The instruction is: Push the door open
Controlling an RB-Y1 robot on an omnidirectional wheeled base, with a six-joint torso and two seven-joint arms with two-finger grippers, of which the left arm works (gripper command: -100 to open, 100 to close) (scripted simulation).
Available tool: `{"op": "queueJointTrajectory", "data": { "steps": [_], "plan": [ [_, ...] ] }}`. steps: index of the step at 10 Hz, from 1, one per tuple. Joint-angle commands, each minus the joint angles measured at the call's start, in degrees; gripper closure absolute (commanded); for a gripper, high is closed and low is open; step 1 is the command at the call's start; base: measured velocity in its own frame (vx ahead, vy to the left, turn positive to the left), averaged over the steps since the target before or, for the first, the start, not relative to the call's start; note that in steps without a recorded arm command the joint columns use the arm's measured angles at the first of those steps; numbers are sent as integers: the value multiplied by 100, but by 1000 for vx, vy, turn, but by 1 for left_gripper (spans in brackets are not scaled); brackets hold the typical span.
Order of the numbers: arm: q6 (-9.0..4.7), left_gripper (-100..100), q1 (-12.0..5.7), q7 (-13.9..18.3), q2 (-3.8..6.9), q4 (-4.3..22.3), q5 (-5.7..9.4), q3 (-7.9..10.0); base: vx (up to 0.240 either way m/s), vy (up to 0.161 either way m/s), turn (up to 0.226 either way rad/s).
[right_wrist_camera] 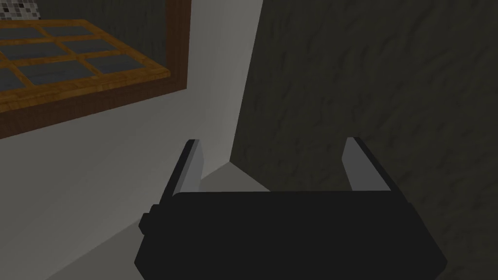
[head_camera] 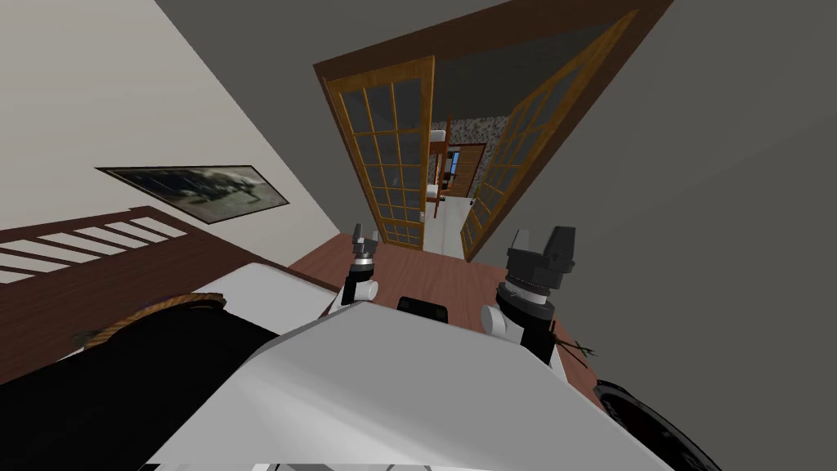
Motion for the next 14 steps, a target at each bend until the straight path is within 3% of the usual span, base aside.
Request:
{"op": "queueJointTrajectory", "data": {
  "steps": [1, 14],
  "plan": [
    [-78, -100, -79, 151, 34, 217, 88, -17, 121, 35, -124],
    [-578, -100, -615, 1264, 265, 1767, 819, -31, 88, 35, -111]
  ]
}}
